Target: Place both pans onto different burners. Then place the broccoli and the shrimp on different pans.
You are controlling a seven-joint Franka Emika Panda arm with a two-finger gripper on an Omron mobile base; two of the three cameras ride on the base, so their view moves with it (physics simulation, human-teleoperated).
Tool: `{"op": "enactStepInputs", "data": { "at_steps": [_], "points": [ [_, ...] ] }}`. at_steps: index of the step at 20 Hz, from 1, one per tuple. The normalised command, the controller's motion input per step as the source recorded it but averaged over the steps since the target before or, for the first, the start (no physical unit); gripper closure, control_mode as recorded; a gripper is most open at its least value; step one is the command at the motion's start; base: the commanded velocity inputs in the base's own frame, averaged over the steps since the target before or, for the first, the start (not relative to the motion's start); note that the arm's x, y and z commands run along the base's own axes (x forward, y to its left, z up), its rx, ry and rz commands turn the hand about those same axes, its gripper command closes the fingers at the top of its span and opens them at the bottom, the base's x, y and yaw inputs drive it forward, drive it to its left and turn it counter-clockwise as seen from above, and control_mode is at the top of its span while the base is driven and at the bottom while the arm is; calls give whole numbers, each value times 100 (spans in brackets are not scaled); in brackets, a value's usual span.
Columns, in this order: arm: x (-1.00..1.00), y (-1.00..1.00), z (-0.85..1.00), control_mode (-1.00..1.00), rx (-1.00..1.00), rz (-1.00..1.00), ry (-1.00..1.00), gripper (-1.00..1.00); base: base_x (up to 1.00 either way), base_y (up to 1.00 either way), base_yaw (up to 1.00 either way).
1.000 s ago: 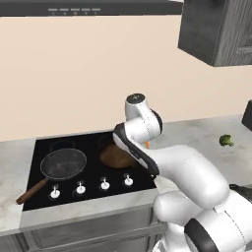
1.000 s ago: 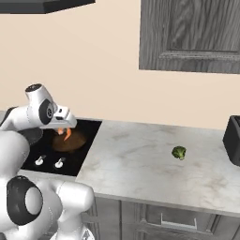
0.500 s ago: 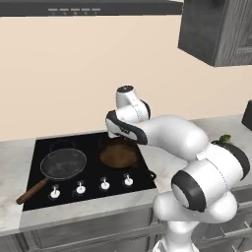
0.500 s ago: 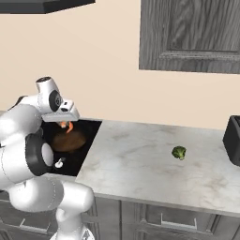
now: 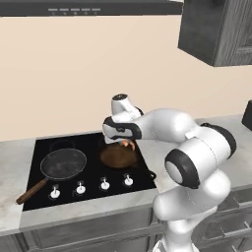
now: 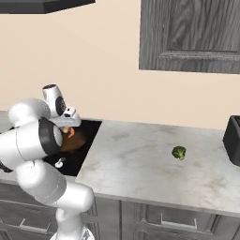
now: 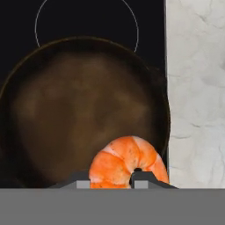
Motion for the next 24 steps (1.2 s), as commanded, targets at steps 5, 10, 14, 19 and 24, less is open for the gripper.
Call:
{"op": "enactStepInputs", "data": {
  "at_steps": [5, 10, 14, 19, 24],
  "points": [
    [22, 14, -52, -100, 0, 0, 3, 100, 0, 0, 0],
    [13, 1, -35, -100, 1, 3, 1, 100, 0, 0, 0],
    [7, 1, -17, -100, 0, 2, 5, 100, 0, 0, 0],
    [2, 0, -19, -100, 0, 2, 6, 100, 0, 0, 0],
    [0, 0, -28, -100, 0, 2, 1, 100, 0, 0, 0]
  ]
}}
